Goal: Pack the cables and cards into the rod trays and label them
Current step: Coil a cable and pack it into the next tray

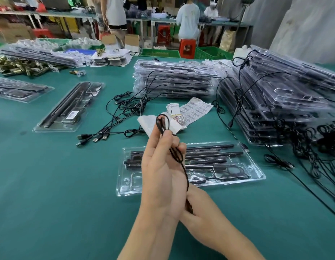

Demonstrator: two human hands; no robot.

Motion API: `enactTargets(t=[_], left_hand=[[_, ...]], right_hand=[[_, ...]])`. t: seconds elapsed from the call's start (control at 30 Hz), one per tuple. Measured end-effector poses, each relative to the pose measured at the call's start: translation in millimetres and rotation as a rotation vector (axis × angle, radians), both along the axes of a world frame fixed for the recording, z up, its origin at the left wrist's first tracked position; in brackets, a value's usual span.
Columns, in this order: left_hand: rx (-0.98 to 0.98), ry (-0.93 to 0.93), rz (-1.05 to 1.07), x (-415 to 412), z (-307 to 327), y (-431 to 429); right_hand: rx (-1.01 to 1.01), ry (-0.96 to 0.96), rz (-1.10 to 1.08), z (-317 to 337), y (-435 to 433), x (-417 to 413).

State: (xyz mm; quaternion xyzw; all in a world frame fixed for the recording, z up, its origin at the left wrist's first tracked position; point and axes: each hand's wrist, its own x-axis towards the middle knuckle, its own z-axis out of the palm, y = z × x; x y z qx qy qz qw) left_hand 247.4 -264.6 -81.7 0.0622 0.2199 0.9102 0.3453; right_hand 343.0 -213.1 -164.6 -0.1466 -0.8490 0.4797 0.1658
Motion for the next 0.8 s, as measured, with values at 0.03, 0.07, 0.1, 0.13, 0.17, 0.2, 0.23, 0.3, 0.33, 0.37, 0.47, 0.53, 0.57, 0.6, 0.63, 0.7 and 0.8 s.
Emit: enactTargets(t=[0.03,0.07,0.1,0.13,0.17,0.2,0.23,0.3,0.33,0.37,0.47,0.53,0.57,0.6,0.63,0.7,0.8], left_hand=[[0.004,0.004,0.002,-6.0,-1.0,-2.9],[0.008,0.012,0.007,-12.6,-2.0,-6.4],[0.009,0.020,0.016,-19.1,-3.2,-10.2],[0.000,0.026,0.030,-24.9,-4.8,-14.5],[-0.015,0.030,0.049,-30.1,-6.6,-19.2],[-0.030,0.035,0.069,-34.9,-9.2,-23.8],[-0.049,0.047,0.089,-39.7,-13.0,-28.8],[-0.137,0.118,0.134,-50.9,-22.0,-40.8],[-0.219,0.187,0.157,-57.4,-26.2,-48.5],[-0.331,0.275,0.185,-64.6,-30.1,-56.6],[-0.690,0.568,0.238,-85.4,-40.4,-85.9],[-0.853,0.728,0.199,-97.2,-43.5,-105.1],[-0.911,0.821,0.166,-102.0,-44.1,-113.0],[-0.978,0.959,0.141,-105.5,-43.9,-119.7],[-1.057,1.154,0.139,-108.2,-43.6,-123.7],[-1.139,1.594,0.167,-109.0,-39.7,-123.8],[-1.040,1.938,0.011,-101.7,-24.8,-111.3]], right_hand=[[0.011,-0.031,0.011,0.6,2.9,0.9],[0.008,-0.051,0.020,1.5,5.9,2.1],[-0.016,-0.049,0.024,0.8,9.4,2.8],[-0.050,-0.044,0.018,1.5,12.3,3.4],[-0.064,-0.034,0.001,1.5,13.9,3.7],[-0.063,-0.033,-0.011,2.4,14.4,3.6],[-0.044,-0.039,-0.016,2.7,14.2,2.9],[0.008,-0.048,-0.020,2.4,12.2,0.7],[0.042,-0.044,-0.036,2.1,11.2,0.1],[0.084,-0.031,-0.060,2.3,10.7,-0.4],[0.133,0.035,-0.119,2.3,5.1,-3.8],[0.085,0.061,-0.122,1.9,-0.5,-6.7],[0.073,0.063,-0.118,1.3,-2.5,-7.8],[0.079,0.057,-0.118,1.1,-3.8,-8.4],[0.093,0.045,-0.122,1.0,-4.1,-8.8],[0.110,0.026,-0.141,2.0,-2.9,-9.1],[0.127,0.033,-0.151,5.4,0.0,-10.4]])
